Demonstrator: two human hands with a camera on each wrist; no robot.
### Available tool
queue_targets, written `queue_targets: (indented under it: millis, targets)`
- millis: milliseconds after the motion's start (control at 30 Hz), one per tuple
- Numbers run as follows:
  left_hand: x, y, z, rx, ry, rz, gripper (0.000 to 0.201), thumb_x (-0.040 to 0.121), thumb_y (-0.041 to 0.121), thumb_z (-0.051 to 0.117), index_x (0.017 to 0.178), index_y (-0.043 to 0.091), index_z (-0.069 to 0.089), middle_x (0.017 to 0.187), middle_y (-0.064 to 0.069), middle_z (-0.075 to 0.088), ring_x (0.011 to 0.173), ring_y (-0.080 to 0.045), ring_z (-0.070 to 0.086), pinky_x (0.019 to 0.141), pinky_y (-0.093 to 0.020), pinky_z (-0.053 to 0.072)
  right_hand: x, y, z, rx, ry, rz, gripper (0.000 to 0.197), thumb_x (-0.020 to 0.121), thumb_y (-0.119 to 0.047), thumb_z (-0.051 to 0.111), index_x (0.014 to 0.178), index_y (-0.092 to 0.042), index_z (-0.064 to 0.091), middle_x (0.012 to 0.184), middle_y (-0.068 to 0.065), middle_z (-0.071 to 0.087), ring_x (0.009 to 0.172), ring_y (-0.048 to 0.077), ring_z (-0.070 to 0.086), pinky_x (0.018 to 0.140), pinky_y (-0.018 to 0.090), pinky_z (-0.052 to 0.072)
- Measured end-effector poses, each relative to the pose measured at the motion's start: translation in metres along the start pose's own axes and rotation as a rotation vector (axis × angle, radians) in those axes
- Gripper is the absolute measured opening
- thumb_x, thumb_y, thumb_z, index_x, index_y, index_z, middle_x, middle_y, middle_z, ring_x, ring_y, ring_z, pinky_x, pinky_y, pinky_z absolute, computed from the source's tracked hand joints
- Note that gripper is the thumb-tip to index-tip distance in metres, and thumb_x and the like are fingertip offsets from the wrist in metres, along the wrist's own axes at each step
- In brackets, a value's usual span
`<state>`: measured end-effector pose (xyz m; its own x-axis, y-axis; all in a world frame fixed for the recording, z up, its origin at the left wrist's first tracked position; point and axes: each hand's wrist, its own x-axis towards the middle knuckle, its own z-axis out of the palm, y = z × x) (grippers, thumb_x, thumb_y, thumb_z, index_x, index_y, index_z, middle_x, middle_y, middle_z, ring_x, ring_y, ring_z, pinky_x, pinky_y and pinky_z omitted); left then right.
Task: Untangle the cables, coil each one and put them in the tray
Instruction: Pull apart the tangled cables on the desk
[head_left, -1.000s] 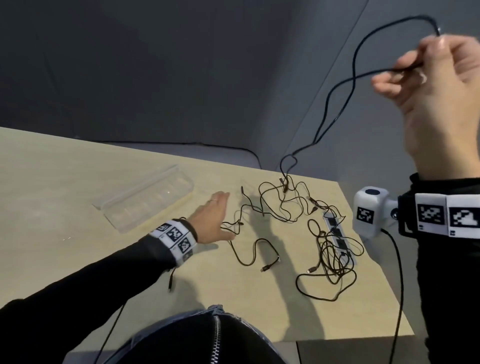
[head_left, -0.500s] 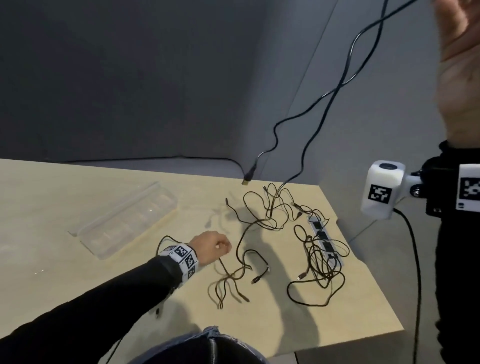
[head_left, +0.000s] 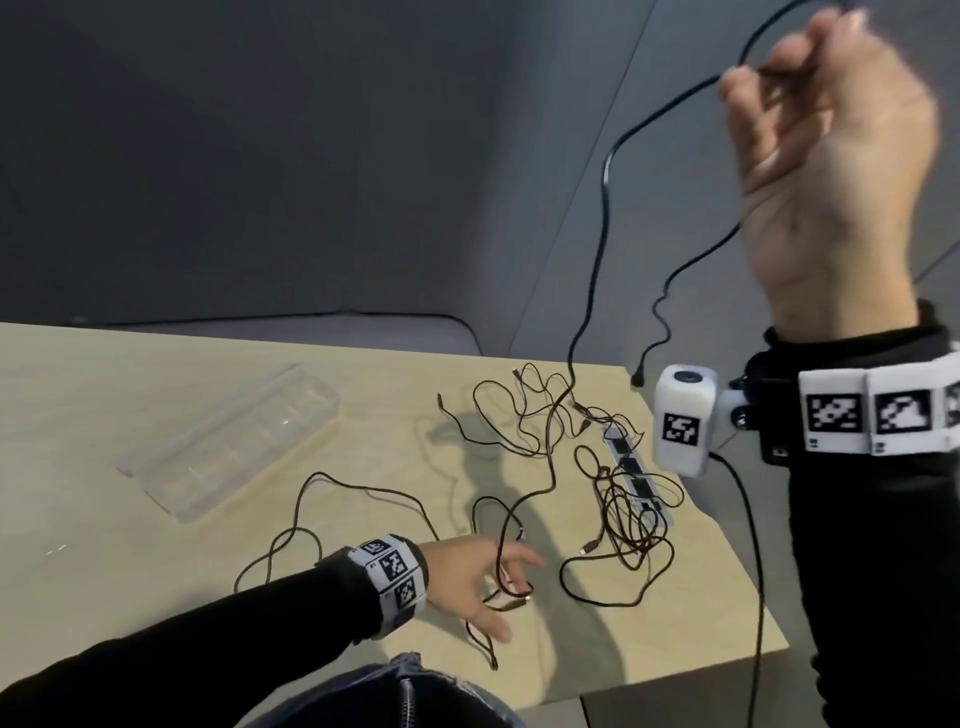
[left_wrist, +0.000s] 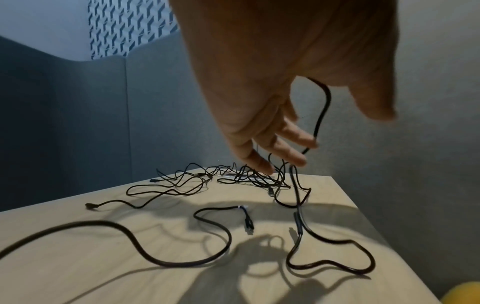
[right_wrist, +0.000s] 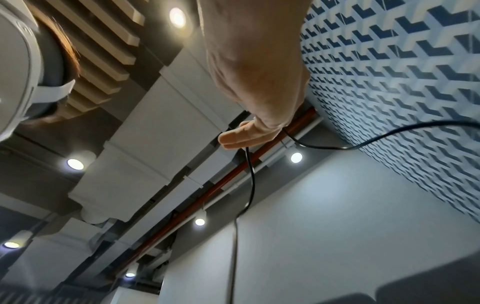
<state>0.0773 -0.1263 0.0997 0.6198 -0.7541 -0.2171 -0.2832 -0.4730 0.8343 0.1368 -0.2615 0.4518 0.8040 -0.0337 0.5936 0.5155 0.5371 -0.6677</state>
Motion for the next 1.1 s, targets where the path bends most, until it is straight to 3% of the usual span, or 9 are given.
queue_targets:
  millis: [67, 167, 400, 600, 700, 767, 833, 967, 1100]
  targets:
    - [-0.001, -0.002, -0.002, -0.025, 0.046, 0.014, 0.034, 0.087, 0.034, 0.065, 0.119, 0.029, 0.057, 0.108, 0.000, 0.067, 0.094, -0.005, 0.058, 0.094, -0.028, 0.046, -0.006, 0.010, -0.003, -0.063, 0.045, 0.050, 0.015, 0.100, -0.009, 0.043, 0.089, -0.002, 0.052, 0.068, 0.006, 0.061, 0.062, 0.022, 0.066, 0.058, 0.026, 0.055]
    - [-0.008, -0.015, -0.008, -0.161, 0.225, 0.013, 0.011, 0.095, 0.029, 0.052, 0.099, 0.029, 0.061, 0.102, 0.005, 0.064, 0.093, -0.003, 0.058, 0.092, -0.029, 0.046, -0.010, 0.014, -0.011, -0.138, 0.100, 0.073, 0.017, 0.100, -0.012, 0.042, 0.089, -0.005, 0.052, 0.067, 0.003, 0.059, 0.059, 0.019, 0.064, 0.055, 0.024, 0.052]
    - [-0.052, 0.014, -0.067, -0.387, 0.689, -0.032, 0.029, 0.103, 0.020, 0.032, 0.092, 0.011, 0.057, 0.060, -0.007, 0.060, 0.050, -0.021, 0.057, 0.053, -0.024, 0.047, -0.036, 0.031, -0.048, -0.678, 0.024, 0.258, 0.022, 0.094, -0.014, 0.051, 0.076, -0.015, 0.063, 0.048, -0.009, 0.047, 0.035, 0.006, 0.036, 0.037, 0.018, 0.024]
    - [-0.082, 0.051, -0.113, -0.146, 0.872, 0.030, 0.031, 0.095, 0.035, 0.051, 0.074, 0.023, 0.071, 0.053, 0.007, 0.048, 0.045, -0.005, 0.035, 0.048, -0.017, 0.030, -0.091, 0.092, -0.076, -1.167, -0.376, 0.489, 0.017, 0.094, -0.016, 0.054, 0.088, -0.013, 0.069, 0.058, -0.003, 0.055, 0.041, 0.007, 0.050, 0.043, 0.024, 0.043]
    - [-0.088, 0.064, -0.118, -0.113, 0.860, 0.064, 0.031, 0.091, 0.041, 0.055, 0.074, 0.023, 0.074, 0.052, 0.002, 0.039, 0.048, -0.010, 0.031, 0.049, -0.021, 0.028, -0.114, 0.123, -0.082, -1.226, -0.591, 0.590, 0.024, 0.095, -0.020, 0.053, 0.116, -0.016, 0.065, 0.095, 0.003, 0.065, 0.072, 0.016, 0.066, 0.070, 0.036, 0.057]
    - [-0.090, 0.072, -0.120, -0.118, 0.850, 0.094, 0.033, 0.088, 0.045, 0.054, 0.074, 0.023, 0.075, 0.050, 0.003, 0.037, 0.048, -0.010, 0.031, 0.049, -0.021, 0.028, -0.124, 0.134, -0.081, -1.288, -0.757, 0.562, 0.040, 0.094, -0.028, 0.055, 0.133, -0.019, 0.052, 0.129, 0.000, 0.051, 0.108, 0.012, 0.057, 0.093, 0.034, 0.050]
    - [-0.090, 0.077, -0.123, -0.104, 0.840, 0.110, 0.036, 0.086, 0.046, 0.053, 0.073, 0.021, 0.075, 0.051, 0.003, 0.040, 0.047, -0.007, 0.033, 0.050, -0.018, 0.029, -0.132, 0.140, -0.072, -1.175, -0.815, 0.545, 0.045, 0.095, -0.027, 0.054, 0.139, -0.021, 0.045, 0.137, -0.005, 0.045, 0.124, 0.006, 0.044, 0.100, 0.030, 0.044]
    - [-0.087, 0.076, -0.129, -0.168, 0.880, 0.119, 0.042, 0.086, 0.046, 0.053, 0.057, 0.017, 0.062, 0.046, 0.008, 0.037, 0.045, -0.006, 0.032, 0.047, -0.017, 0.027, -0.147, 0.155, -0.054, -0.938, -0.682, 0.587, 0.016, 0.098, -0.020, 0.047, 0.097, -0.016, 0.063, 0.102, -0.004, 0.070, 0.103, 0.007, 0.061, 0.093, 0.032, 0.048]
    - [-0.078, 0.055, -0.130, -0.316, 0.907, 0.072, 0.042, 0.084, 0.058, 0.050, 0.059, 0.024, 0.052, 0.050, 0.010, 0.039, 0.047, -0.010, 0.032, 0.046, -0.022, 0.028, -0.142, 0.156, -0.051, -0.752, -0.341, 0.603, 0.028, 0.101, -0.014, 0.038, 0.076, -0.016, 0.051, 0.058, -0.004, 0.052, 0.063, 0.017, 0.059, 0.073, 0.037, 0.048]
